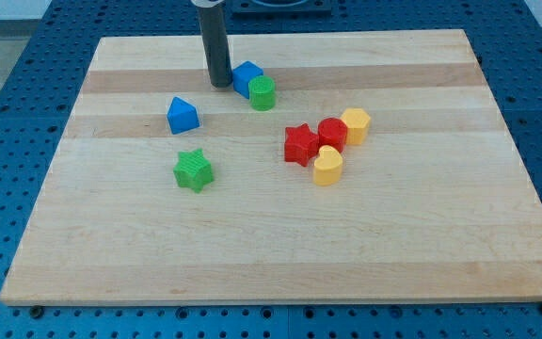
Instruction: Move the green circle to the right side of the blue cube
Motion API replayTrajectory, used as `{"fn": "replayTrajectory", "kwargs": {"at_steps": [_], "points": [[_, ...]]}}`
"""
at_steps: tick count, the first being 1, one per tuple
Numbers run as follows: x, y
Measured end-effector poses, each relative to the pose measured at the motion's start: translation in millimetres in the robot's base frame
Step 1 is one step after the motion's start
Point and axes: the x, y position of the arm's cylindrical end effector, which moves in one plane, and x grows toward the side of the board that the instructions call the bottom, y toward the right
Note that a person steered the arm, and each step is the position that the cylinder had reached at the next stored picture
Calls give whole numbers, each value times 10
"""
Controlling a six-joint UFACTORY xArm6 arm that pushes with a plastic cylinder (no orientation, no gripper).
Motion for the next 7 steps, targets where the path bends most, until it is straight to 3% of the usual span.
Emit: {"fn": "replayTrajectory", "kwargs": {"at_steps": [2,4,7], "points": [[426,4],[717,537],[570,625]]}}
